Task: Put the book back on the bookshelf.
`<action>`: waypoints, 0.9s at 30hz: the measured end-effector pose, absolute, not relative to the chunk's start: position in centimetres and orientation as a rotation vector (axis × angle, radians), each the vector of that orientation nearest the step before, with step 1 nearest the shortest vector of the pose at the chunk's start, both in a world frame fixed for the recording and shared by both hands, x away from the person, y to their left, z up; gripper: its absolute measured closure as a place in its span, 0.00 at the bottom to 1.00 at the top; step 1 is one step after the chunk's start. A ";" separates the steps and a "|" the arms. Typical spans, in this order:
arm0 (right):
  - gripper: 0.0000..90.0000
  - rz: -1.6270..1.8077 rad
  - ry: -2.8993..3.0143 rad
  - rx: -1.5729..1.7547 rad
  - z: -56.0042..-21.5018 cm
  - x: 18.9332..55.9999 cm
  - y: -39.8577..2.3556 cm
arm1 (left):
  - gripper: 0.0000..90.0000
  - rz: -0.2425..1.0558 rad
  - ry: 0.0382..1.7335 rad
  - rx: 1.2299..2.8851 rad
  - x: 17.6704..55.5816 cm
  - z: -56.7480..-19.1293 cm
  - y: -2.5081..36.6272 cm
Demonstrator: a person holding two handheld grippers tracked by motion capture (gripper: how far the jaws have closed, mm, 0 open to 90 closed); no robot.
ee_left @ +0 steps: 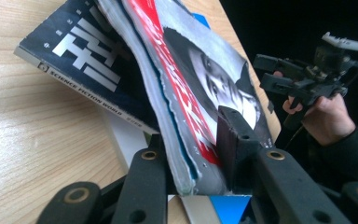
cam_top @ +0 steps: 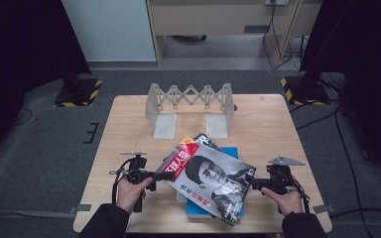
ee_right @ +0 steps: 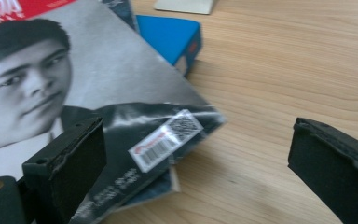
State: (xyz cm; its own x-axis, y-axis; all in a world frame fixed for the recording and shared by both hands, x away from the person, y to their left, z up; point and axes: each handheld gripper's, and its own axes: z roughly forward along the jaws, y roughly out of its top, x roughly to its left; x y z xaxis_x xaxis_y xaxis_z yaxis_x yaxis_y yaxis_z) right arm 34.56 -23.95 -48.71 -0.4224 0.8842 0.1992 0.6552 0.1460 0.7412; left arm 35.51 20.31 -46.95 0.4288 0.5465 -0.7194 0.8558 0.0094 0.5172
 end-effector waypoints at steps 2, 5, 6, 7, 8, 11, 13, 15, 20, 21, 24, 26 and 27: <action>0.05 1.134 2.122 1.510 -48.7 34.6 -24.4 | 0.82 -0.385 1.235 1.650 35.5 -46.7 20.3; 0.05 1.109 2.100 1.522 -48.7 34.7 -25.3 | 0.84 -0.376 1.226 1.626 35.6 -46.1 20.3; 0.05 1.101 2.090 1.520 -48.7 34.8 -25.6 | 0.85 -0.370 1.226 1.616 35.6 -45.9 20.3; 0.05 1.093 2.081 1.524 -48.7 34.8 -25.9 | 0.85 -0.366 1.225 1.609 35.6 -45.6 20.3; 0.05 1.080 2.076 1.521 -48.8 34.9 -26.2 | 0.86 -0.364 1.221 1.604 35.6 -45.4 20.4; 0.05 1.036 2.062 1.539 -49.1 35.0 -27.0 | 0.88 -0.357 1.225 1.579 35.6 -44.9 20.6; 0.05 1.006 2.054 1.554 -49.3 35.2 -27.5 | 0.89 -0.360 1.228 1.556 35.6 -44.6 20.8; 0.05 0.988 2.053 1.539 -49.4 35.3 -27.9 | 0.91 -0.371 1.236 1.521 35.6 -44.3 21.1; 0.05 0.925 2.041 1.542 -49.9 35.6 -29.0 | 0.94 -0.391 1.234 1.449 35.7 -43.5 21.5; 0.05 0.913 2.037 1.543 -50.0 35.6 -29.2 | 0.94 -0.383 1.231 1.436 35.7 -43.1 21.5; 0.05 0.893 2.033 1.544 -50.1 35.6 -29.5 | 0.94 -0.377 1.228 1.424 35.8 -42.7 21.5; 0.05 0.868 2.036 1.542 -50.4 35.7 -29.7 | 0.94 -0.368 1.227 1.417 35.8 -42.3 21.5; 0.05 0.859 2.037 1.534 -50.5 35.8 -29.8 | 0.94 -0.366 1.227 1.415 35.9 -42.1 21.5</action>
State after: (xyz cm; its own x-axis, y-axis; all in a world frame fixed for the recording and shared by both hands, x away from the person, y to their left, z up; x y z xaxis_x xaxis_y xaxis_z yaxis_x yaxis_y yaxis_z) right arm 35.79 -29.75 -50.55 -0.2827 0.9591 0.0158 0.6808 0.1890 0.7077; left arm 35.88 21.45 -42.09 0.4006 0.4535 -0.7961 0.8156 0.2195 0.5354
